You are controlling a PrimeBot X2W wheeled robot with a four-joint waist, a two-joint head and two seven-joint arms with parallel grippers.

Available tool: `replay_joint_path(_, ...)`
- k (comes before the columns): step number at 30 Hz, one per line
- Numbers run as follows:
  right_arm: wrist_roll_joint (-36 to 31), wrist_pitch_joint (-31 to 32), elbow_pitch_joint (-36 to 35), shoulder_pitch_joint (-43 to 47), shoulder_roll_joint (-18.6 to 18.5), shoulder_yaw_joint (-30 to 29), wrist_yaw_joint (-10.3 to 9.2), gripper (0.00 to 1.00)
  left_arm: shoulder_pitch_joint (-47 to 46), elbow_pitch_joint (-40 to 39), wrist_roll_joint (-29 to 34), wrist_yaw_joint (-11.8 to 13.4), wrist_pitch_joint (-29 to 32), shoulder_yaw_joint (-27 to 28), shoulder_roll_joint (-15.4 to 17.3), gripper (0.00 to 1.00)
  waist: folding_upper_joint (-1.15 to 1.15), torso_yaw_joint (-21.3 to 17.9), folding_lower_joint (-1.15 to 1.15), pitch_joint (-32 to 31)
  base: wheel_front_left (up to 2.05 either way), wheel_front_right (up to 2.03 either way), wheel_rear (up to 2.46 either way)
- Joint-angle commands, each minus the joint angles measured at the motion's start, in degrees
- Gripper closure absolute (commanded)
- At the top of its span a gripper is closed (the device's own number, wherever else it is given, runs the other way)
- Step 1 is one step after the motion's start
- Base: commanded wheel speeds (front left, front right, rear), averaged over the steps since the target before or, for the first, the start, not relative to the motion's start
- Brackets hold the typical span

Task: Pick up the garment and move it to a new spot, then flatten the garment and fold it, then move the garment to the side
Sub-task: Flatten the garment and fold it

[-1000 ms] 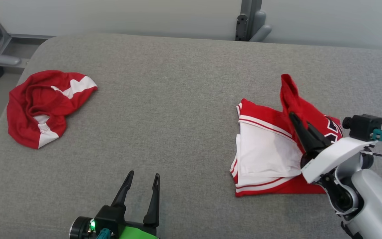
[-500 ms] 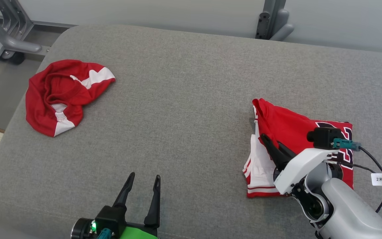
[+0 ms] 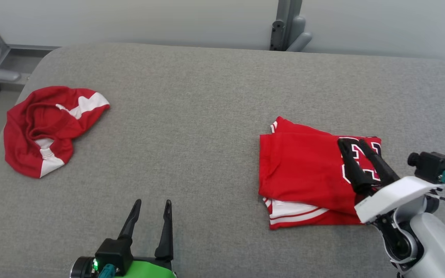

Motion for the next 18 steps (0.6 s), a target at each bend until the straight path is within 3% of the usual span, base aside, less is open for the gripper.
replay_joint_path(1, -0.45, -1.98, -1.07, 1.36, -1.00, -0.88, -0.01, 0.00, 1.30, -0.16, -0.32, 0.37, -0.12, 0.73, -0.01, 0.00, 0.00, -2.77, 0.00, -1.74, 0.00, 0.00, 0.00)
replay_joint_path(6, -2.91, -6.44, -0.74, 3.91, -1.12, -3.60, -0.01, 0.00, 1.62, -0.37, -1.16, 0.63, -0.12, 3.11, 0.02, 0.00, 0.00, -6.53, 0.00, -3.36, 0.00, 0.00, 0.00)
replay_joint_path(11, -10.90, -8.11, 0.34, 6.64, 0.01, -5.50, -0.01, 0.00, 3.35, -0.38, -1.89, 0.84, -0.12, 5.28, 0.04, 0.00, 0.00, -9.79, 0.00, -5.99, 0.00, 0.00, 0.00)
replay_joint_path(18, -23.78, -8.09, -1.97, 10.81, 4.77, -11.15, -0.01, 0.00, 5.43, -1.12, -1.46, 0.54, -0.12, 7.48, 0.02, 0.00, 0.00, -12.60, 0.00, -8.24, 0.00, 0.00, 0.00)
